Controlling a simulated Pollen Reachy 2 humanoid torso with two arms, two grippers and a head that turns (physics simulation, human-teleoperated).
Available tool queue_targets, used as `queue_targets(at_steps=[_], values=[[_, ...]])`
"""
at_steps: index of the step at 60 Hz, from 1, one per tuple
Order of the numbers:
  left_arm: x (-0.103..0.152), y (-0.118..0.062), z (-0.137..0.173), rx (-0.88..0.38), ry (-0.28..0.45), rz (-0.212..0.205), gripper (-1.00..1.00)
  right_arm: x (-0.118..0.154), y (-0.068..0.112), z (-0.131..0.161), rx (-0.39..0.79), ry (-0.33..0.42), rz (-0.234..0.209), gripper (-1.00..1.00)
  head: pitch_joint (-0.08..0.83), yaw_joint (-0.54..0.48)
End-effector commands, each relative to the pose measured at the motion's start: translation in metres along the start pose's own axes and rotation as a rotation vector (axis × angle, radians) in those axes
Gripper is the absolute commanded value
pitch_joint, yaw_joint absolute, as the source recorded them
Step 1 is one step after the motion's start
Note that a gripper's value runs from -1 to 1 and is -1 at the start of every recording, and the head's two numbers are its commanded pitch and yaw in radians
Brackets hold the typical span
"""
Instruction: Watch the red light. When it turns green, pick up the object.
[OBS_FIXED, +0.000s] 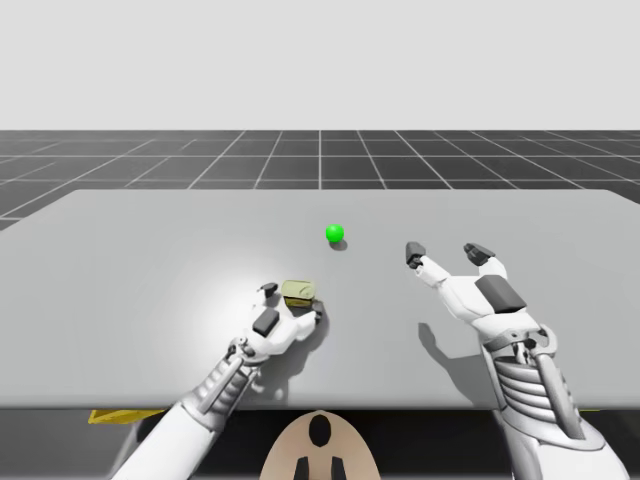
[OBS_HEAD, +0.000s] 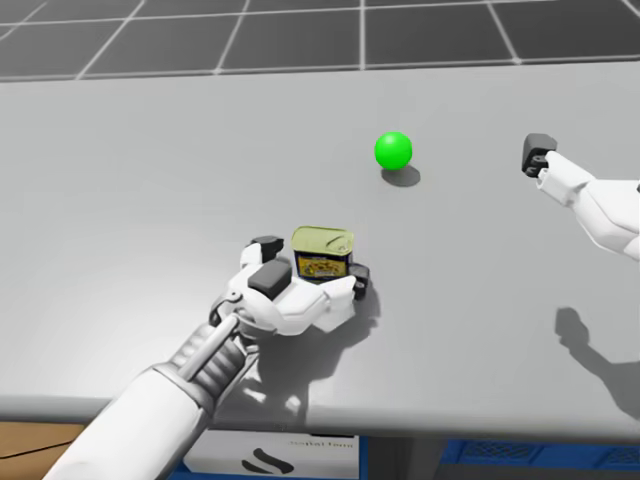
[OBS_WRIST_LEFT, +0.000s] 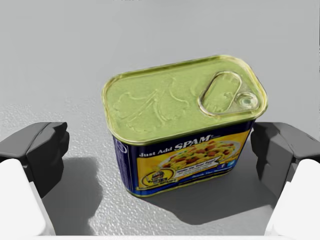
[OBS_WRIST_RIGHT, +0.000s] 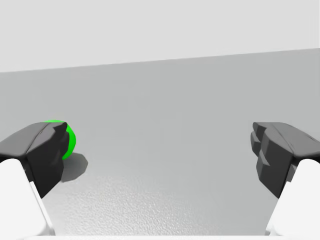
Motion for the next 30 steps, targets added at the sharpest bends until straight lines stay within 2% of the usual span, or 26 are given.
queue_targets(at_steps=[1,18,19,20,21,22,23,30], values=[[0.007,-0.060,-0.018,-0.081,-0.030,0.171,-1.00,0.000,0.001,0.001,0.001,-0.002,-0.013,-1.00,0.644,0.09],[0.012,-0.073,-0.023,-0.077,-0.062,0.187,-1.00,0.000,0.002,0.001,0.002,-0.003,-0.010,-1.00,0.643,0.10],[0.011,-0.073,-0.023,-0.072,-0.067,0.192,-0.47,0.000,0.002,0.001,0.003,-0.003,-0.010,-1.00,0.642,0.10],[0.010,-0.073,-0.023,-0.069,-0.068,0.194,-0.22,0.000,0.002,0.001,0.003,-0.003,-0.010,-1.00,0.642,0.10],[0.010,-0.073,-0.023,-0.068,-0.068,0.197,0.41,0.000,0.002,0.001,0.003,-0.003,-0.010,-1.00,0.642,0.10],[0.010,-0.073,-0.022,-0.068,-0.067,0.198,0.73,0.000,0.002,0.001,0.003,-0.003,-0.010,-1.00,0.642,0.10],[0.009,-0.073,-0.022,-0.068,-0.065,0.198,0.90,0.000,0.002,0.001,0.003,-0.003,-0.009,-1.00,0.641,0.10],[0.006,-0.074,-0.019,-0.071,-0.061,0.200,0.94,0.000,0.002,0.001,0.002,-0.003,-0.009,-1.00,0.637,0.10]])
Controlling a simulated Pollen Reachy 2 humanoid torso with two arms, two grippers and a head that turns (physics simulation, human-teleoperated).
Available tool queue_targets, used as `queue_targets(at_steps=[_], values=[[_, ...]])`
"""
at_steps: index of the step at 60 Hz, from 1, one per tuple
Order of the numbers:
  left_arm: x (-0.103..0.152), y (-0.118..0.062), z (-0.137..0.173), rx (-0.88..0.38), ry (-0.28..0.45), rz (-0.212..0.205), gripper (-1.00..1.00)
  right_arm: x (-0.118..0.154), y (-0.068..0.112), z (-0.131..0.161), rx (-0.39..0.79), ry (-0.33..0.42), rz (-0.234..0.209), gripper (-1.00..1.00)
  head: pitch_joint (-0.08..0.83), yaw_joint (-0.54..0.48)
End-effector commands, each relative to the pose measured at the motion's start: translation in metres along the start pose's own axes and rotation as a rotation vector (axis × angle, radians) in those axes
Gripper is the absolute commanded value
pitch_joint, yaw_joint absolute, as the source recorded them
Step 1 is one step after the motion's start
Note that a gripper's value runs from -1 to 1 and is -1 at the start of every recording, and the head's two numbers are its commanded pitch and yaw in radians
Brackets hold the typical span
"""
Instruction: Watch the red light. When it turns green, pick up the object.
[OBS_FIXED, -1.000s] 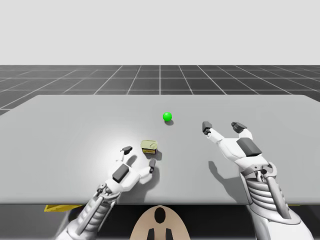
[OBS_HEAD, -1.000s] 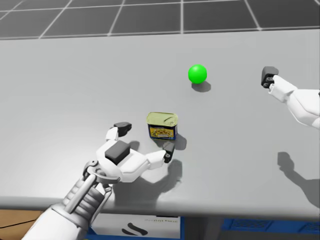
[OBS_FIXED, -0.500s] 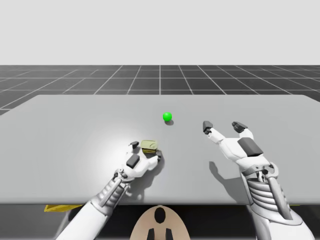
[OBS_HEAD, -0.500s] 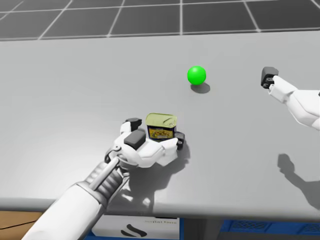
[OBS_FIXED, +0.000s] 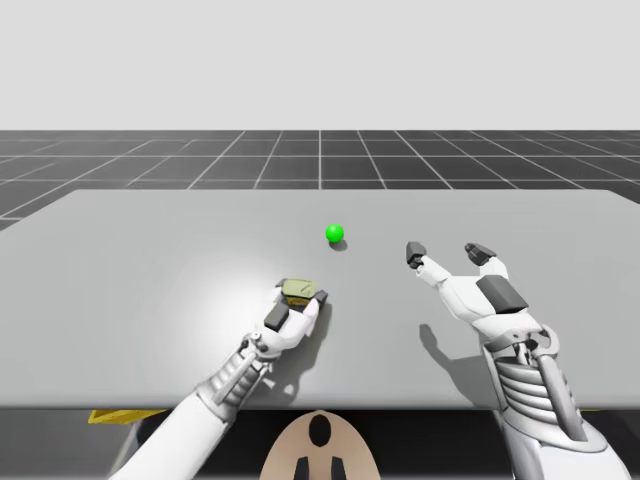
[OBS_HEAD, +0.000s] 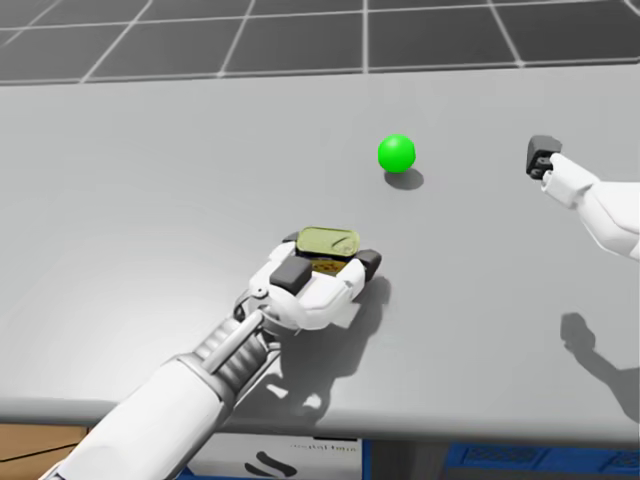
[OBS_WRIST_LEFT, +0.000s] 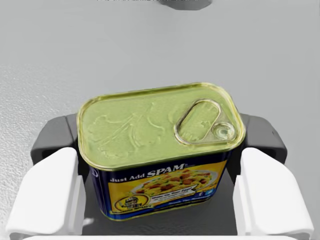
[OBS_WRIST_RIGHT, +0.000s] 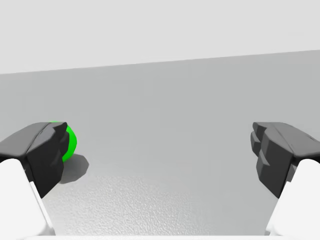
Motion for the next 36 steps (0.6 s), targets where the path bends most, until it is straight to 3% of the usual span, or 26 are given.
queue_targets(at_steps=[1,9,17,26,36], values=[[-0.002,-0.058,-0.004,-0.093,-0.017,0.155,0.94,-0.001,0.002,0.000,0.001,0.001,-0.009,-1.00,0.636,0.10],[-0.002,-0.059,-0.002,-0.102,-0.019,0.153,0.96,-0.001,0.002,0.000,0.001,0.001,-0.007,-1.00,0.583,0.10],[-0.003,-0.060,-0.001,-0.110,-0.016,0.149,0.96,-0.002,0.002,0.000,-0.001,0.002,-0.006,-1.00,0.432,0.09],[-0.002,-0.060,0.000,-0.114,-0.016,0.153,0.97,-0.002,0.003,0.001,0.001,0.002,-0.008,-1.00,0.334,0.08],[0.032,-0.049,0.013,-0.131,-0.072,0.177,1.00,-0.002,0.002,0.001,0.017,0.017,-0.040,-1.00,0.302,0.08]])
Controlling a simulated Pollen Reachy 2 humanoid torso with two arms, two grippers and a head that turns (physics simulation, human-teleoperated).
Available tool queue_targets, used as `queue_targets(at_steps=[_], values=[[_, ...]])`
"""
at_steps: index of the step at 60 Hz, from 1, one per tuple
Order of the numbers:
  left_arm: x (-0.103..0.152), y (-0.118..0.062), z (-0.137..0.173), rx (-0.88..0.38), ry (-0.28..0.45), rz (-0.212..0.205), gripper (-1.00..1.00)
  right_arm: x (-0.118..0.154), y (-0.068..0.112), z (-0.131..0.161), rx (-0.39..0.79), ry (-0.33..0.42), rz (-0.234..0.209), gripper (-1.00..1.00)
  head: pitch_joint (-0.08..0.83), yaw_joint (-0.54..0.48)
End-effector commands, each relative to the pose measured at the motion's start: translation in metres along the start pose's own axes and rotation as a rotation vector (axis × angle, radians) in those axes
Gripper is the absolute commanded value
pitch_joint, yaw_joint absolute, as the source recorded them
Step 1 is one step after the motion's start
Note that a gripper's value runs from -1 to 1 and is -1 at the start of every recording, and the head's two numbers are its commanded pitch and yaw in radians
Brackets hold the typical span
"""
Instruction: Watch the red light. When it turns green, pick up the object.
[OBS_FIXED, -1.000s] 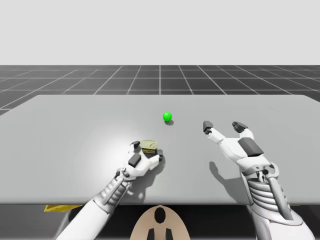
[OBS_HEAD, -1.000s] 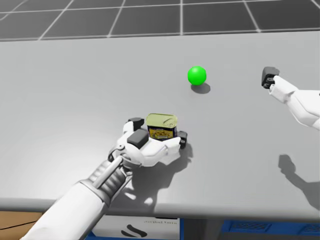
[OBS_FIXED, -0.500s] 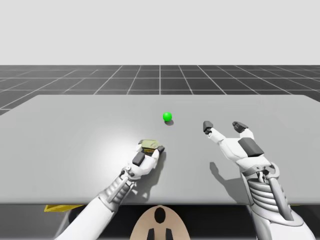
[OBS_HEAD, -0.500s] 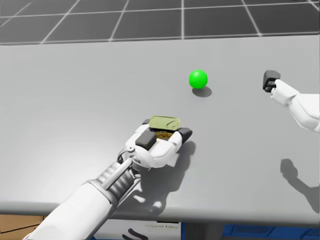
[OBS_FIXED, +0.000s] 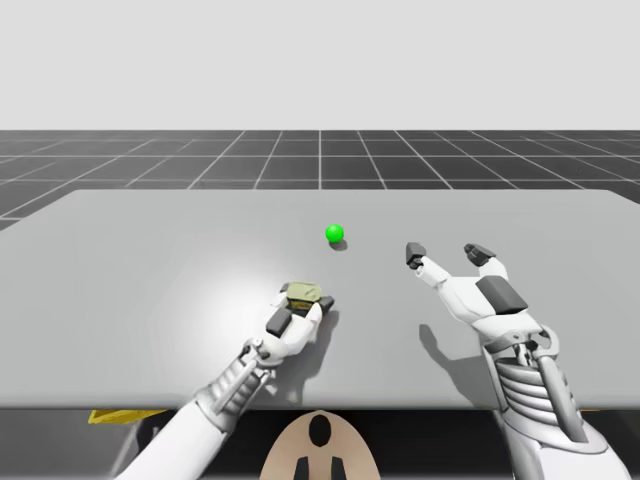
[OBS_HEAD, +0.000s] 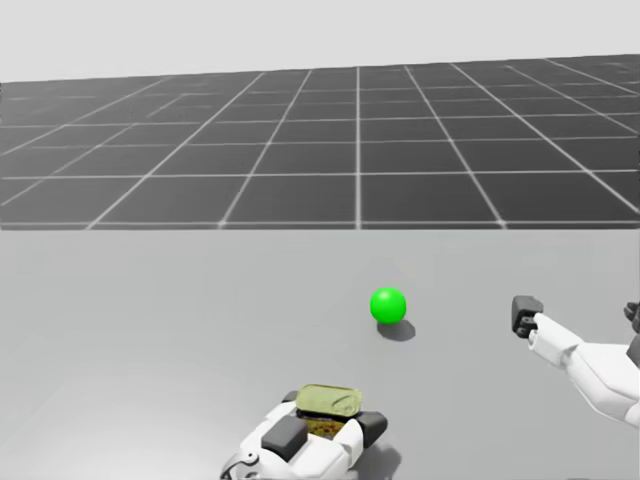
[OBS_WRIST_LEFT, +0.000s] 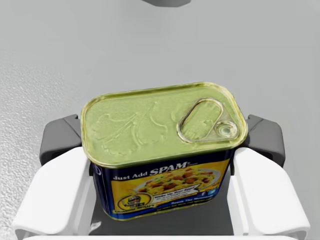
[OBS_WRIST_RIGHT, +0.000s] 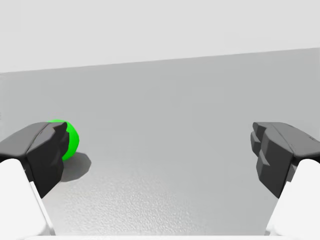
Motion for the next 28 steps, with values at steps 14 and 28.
queue_targets(at_steps=[14,28], values=[[0.109,-0.020,0.042,-0.126,-0.224,0.117,0.97,-0.003,0.000,-0.002,-0.019,0.001,0.003,-1.00,0.288,0.08],[0.183,-0.021,0.089,-0.127,-0.430,0.067,0.98,-0.004,-0.006,-0.001,-0.009,-0.014,0.020,-1.00,0.273,0.08]])
